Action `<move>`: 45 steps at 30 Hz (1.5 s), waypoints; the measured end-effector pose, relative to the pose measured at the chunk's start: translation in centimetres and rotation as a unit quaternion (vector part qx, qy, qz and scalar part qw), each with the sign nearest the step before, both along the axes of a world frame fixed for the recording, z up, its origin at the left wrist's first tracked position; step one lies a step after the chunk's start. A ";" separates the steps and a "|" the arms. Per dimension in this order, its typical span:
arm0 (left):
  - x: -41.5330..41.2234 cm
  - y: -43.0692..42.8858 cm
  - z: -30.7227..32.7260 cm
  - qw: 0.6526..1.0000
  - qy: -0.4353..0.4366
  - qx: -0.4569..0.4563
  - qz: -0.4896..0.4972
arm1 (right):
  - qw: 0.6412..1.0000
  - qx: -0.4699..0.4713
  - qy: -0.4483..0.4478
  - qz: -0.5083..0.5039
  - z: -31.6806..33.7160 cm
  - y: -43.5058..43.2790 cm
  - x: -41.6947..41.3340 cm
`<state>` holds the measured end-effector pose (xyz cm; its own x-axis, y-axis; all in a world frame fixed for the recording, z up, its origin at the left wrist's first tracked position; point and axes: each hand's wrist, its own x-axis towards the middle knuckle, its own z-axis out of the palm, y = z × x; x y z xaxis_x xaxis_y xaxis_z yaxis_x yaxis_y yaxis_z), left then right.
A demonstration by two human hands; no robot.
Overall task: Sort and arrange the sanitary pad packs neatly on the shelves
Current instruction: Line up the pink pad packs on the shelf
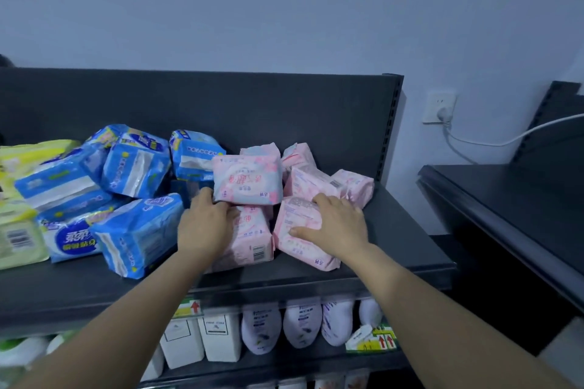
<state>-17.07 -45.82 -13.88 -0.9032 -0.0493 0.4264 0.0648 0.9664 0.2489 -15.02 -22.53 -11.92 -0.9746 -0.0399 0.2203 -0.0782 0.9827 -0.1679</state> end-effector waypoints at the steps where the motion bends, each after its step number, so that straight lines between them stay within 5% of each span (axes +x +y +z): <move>1: -0.1 0.1 0.1 1.000 0.000 -0.012 0.002 | 1.000 0.007 0.003 -0.006 0.1 -0.1 -0.1; 6: 0.5 0.9 0.5 0.999 -0.029 -0.023 0.022 | 0.995 0.082 0.022 -0.044 0.3 -0.2 0.5; 18: 5.3 2.8 2.0 0.997 -0.066 -0.039 0.020 | 0.998 -0.006 0.044 0.033 0.8 2.0 5.5; 27: 12.4 7.4 3.3 0.987 -0.095 -0.128 -0.019 | 0.998 0.033 0.040 0.047 1.4 6.7 12.3; 45: 23.1 16.6 2.9 0.962 -0.080 -0.198 -0.171 | 0.990 0.092 -0.034 -0.098 0.9 17.4 28.3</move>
